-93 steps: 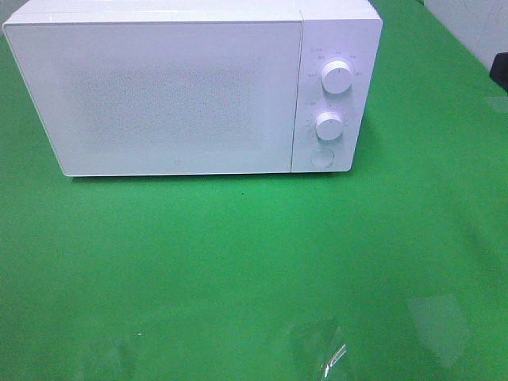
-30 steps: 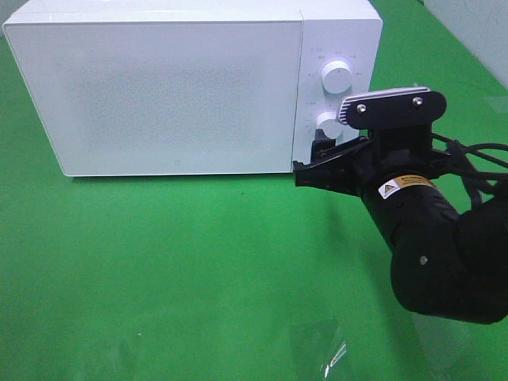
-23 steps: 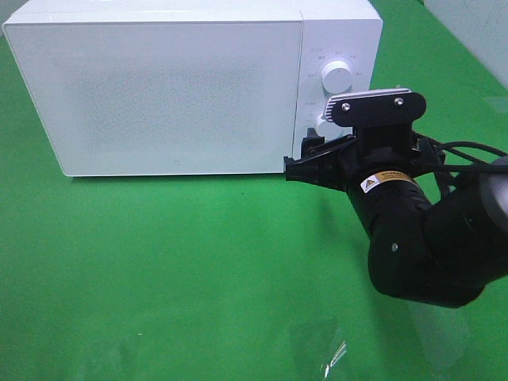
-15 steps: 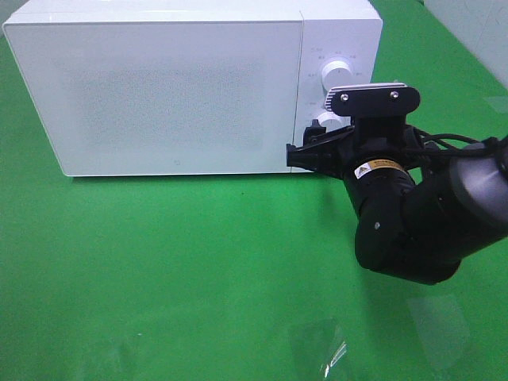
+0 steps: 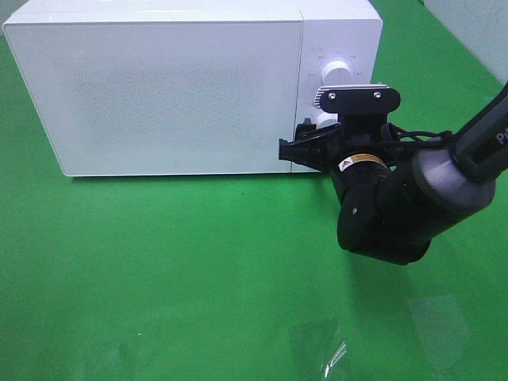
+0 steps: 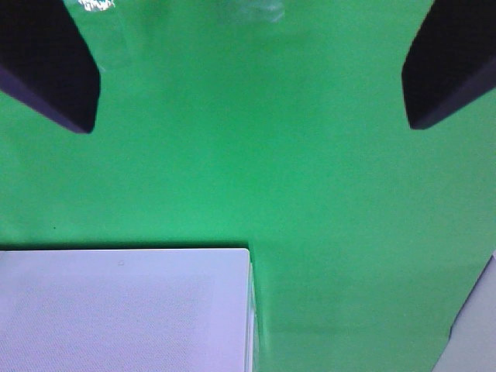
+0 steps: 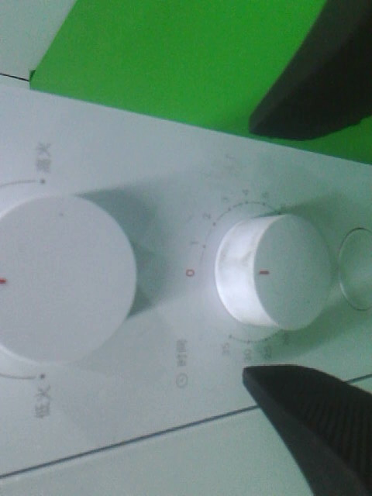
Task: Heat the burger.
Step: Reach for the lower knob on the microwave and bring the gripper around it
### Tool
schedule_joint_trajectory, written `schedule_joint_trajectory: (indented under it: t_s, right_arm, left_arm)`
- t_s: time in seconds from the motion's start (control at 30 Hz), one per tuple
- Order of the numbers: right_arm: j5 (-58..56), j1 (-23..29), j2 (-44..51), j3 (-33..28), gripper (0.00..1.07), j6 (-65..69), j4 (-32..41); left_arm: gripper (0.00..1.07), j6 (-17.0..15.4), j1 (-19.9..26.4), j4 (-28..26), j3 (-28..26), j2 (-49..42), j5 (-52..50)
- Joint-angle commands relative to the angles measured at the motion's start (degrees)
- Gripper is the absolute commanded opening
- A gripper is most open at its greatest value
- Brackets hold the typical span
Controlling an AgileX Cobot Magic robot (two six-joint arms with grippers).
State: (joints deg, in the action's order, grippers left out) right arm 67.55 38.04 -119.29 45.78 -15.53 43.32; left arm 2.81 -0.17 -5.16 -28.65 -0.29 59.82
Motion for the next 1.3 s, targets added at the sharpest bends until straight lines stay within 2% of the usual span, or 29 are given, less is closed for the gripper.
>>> schedule_joint_trajectory:
  t_s: [0.03,0.4,0.57,0.6,0.63,0.67,0.7,0.73,0.77,0.8,0.83,0.87,0.9,0.97,1.0,1.03,1.2,1.27,1.3]
  right_arm:
    - [-0.1,-0.6,-0.4,1.1,0.76,0.5,-1.4]
    - [-0.1,-1.3,-1.5,2.6,0.76,0.5,-3.3]
    - [0.9,-1.3,-1.5,2.6,0.72,0.5,-3.3]
    - [1.7,-1.3,-1.5,2.6,0.66,0.5,-3.3]
    - [1.7,-1.3,-1.5,2.6,0.66,0.5,-3.3]
    - [2.0,-1.3,-1.5,2.6,0.59,0.5,-3.3]
    - [2.0,-1.3,-1.5,2.6,0.59,0.5,-3.3]
    - [1.9,-1.3,-1.5,2.6,0.50,0.5,-3.3]
    - [1.9,-1.3,-1.5,2.6,0.50,0.5,-3.3]
    - [1.6,-1.3,-1.5,2.6,0.39,0.5,-3.3]
    - [1.6,-1.3,-1.5,2.6,0.39,0.5,-3.3]
    - [1.4,-1.3,-1.5,2.6,0.26,0.5,-3.4]
    - [1.4,-1.3,-1.5,2.6,0.26,0.5,-3.4]
    - [1.2,-1.3,-1.5,2.6,0.10,2.0,-3.4]
    - [1.2,-1.3,-1.5,2.6,0.10,2.0,-3.4]
    - [1.2,-1.3,-1.5,2.6,0.04,2.9,-3.8]
    - [1.2,-1.3,-1.5,2.6,0.00,7.3,-4.7]
    - [0.3,-1.3,-1.5,2.6,0.00,21.3,-5.4]
    - [0.3,-1.3,-1.5,2.6,0.00,21.3,-5.4]
  left_arm:
    - [0.98,0.1,0.3,-0.1,0.2,-1.1,-0.5]
    - [0.98,0.1,0.3,-0.1,0.2,-1.1,-0.5]
    - [0.98,0.1,0.3,-0.1,0.2,-1.1,-0.5]
    - [0.98,0.1,0.3,-0.1,0.2,-1.1,-0.5]
    - [0.98,0.1,0.3,-0.1,0.2,-1.1,-0.5]
    - [0.98,0.1,0.3,-0.1,0.2,-1.1,-0.5]
    - [0.98,0.1,0.3,-0.1,0.2,-1.1,-0.5]
    - [0.98,0.1,0.3,-0.1,0.2,-1.1,-0.5]
    - [0.98,0.1,0.3,-0.1,0.2,-1.1,-0.5]
    - [0.98,0.1,0.3,-0.1,0.2,-1.1,-0.5]
    - [0.98,0.1,0.3,-0.1,0.2,-1.1,-0.5]
    - [0.98,0.1,0.3,-0.1,0.2,-1.1,-0.5]
    - [0.98,0.1,0.3,-0.1,0.2,-1.1,-0.5]
    - [0.98,0.1,0.3,-0.1,0.2,-1.1,-0.5]
    - [0.98,0.1,0.3,-0.1,0.2,-1.1,-0.5]
    - [0.98,0.1,0.3,-0.1,0.2,-1.1,-0.5]
    - [0.98,0.1,0.3,-0.1,0.2,-1.1,-0.5]
    - [0.98,0.1,0.3,-0.1,0.2,-1.1,-0.5]
    - [0.98,0.1,0.3,-0.1,0.2,-1.1,-0.5]
